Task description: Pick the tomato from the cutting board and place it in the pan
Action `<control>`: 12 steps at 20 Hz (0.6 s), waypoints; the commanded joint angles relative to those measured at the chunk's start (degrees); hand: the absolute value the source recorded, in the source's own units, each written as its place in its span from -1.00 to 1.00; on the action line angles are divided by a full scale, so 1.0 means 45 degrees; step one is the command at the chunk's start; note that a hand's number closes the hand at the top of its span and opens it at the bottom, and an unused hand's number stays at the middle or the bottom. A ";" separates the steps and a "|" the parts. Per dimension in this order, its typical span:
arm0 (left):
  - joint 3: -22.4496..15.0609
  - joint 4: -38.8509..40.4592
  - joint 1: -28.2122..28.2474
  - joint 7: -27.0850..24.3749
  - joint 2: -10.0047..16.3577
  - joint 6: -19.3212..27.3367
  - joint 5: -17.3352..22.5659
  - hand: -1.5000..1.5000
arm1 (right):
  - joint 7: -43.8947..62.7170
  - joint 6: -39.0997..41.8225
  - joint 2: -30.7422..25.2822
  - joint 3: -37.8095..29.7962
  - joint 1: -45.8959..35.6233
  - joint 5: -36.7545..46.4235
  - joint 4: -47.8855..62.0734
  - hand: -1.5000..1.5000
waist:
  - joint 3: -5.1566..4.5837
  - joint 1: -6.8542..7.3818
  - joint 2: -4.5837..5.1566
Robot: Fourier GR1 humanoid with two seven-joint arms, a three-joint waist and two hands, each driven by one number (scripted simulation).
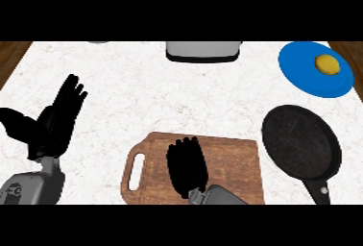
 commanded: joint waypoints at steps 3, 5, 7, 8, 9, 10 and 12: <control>0.0447 -0.0076 0.0387 -0.0077 0.0143 -0.0739 0.0361 0.00 | -0.0910 -0.1662 0.0009 0.0320 0.0100 -0.0016 0.1416 1.00 | 0.0000 0.0033 0.0034; 0.0413 -0.0464 0.0131 0.0689 0.0084 -0.0378 0.0145 0.00 | -0.1731 -0.1338 -0.0197 -0.0142 0.0600 0.0591 0.0638 1.00 | 0.0001 -0.0038 0.0019; 0.0336 0.0222 0.0354 -0.0249 -0.0133 -0.0711 -0.0043 0.00 | -0.0646 -0.1593 0.0008 0.0470 0.0356 -0.0005 0.0399 1.00 | -0.0001 -0.0006 0.0028; 0.0706 -0.0184 0.0276 0.0255 0.0205 -0.0884 0.0261 0.00 | -0.1599 -0.1066 -0.0489 -0.0384 0.0851 0.0591 -0.0622 1.00 | -0.0001 -0.0064 0.0015; 0.0440 -0.0286 0.0391 0.0026 -0.0061 -0.0614 -0.0175 0.00 | -0.0608 -0.1785 0.0003 0.0469 0.0553 0.0187 0.0069 1.00 | 0.0000 -0.0007 0.0024; 0.0085 -0.0411 0.0587 -0.0164 -0.0479 -0.0156 -0.0669 0.00 | -0.1641 -0.1299 -0.0199 -0.0327 0.0802 0.0956 -0.0410 1.00 | 0.0000 -0.0058 0.0018; 0.0687 0.0132 0.0183 -0.0033 0.0128 -0.0770 -0.0088 0.00 | -0.0377 -0.1177 0.0003 -0.0694 0.1143 0.0034 -0.0822 1.00 | -0.0002 -0.0073 0.0026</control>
